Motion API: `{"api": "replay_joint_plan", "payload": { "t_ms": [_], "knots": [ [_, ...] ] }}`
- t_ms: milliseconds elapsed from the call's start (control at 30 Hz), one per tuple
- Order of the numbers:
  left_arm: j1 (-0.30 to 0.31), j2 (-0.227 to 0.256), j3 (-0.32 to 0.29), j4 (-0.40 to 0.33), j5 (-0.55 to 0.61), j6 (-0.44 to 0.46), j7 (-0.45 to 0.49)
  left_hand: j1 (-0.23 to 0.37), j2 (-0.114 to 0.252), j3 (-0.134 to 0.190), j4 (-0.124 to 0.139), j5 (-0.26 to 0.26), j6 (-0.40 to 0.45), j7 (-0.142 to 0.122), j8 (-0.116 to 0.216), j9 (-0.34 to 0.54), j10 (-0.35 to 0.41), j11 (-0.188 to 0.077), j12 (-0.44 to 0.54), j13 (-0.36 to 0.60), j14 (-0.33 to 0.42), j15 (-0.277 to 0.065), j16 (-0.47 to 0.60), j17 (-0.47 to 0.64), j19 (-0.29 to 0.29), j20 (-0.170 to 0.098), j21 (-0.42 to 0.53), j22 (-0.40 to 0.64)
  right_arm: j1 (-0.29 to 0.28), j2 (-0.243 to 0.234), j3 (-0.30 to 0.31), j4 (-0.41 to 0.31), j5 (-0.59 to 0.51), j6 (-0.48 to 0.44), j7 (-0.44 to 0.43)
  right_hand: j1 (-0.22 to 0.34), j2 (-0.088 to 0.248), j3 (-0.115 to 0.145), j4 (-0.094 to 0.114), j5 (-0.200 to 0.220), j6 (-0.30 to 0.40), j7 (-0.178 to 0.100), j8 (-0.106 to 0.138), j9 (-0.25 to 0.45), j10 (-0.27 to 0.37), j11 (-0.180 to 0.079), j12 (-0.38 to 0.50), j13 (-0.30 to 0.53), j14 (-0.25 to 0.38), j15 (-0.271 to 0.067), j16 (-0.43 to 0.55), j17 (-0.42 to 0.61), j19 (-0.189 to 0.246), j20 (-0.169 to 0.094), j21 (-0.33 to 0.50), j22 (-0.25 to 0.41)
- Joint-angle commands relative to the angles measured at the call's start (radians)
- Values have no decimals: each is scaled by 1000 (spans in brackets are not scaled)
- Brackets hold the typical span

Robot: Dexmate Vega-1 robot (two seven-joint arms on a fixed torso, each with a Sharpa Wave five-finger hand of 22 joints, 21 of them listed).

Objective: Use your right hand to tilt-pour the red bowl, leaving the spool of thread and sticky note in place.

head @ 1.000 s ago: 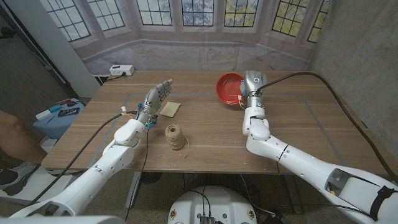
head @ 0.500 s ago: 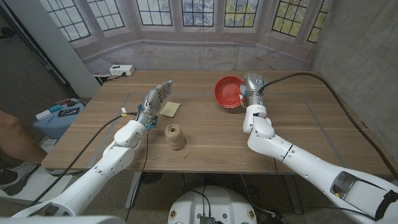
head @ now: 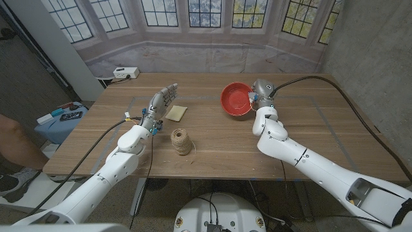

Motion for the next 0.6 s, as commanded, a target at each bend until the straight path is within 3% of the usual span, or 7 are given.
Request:
{"api": "replay_joint_plan", "payload": {
  "t_ms": [33,600],
  "knots": [
    [7,3,-4,-4,0,2,5,12,-1,1,3,4,7,1,-1,3,8,2,-4,6,5,-1,2,3,2,3,-2,2,19,-26,7,-57,92,-51,69,5,7,-2,-3,4,2,3,5,3,5,-2,-2,1,9,-60,-3,5,-9,0,7,4],
    [27,10,-12,-20,2,-3,17,13,-2,0,3,3,8,0,-1,3,10,1,-4,6,4,0,2,3,1,2,-2,2,39,-66,27,-118,246,-101,129,11,7,-2,-5,3,1,9,5,3,6,6,-3,4,13,-60,-14,12,-11,4,13,3]
  ]
}}
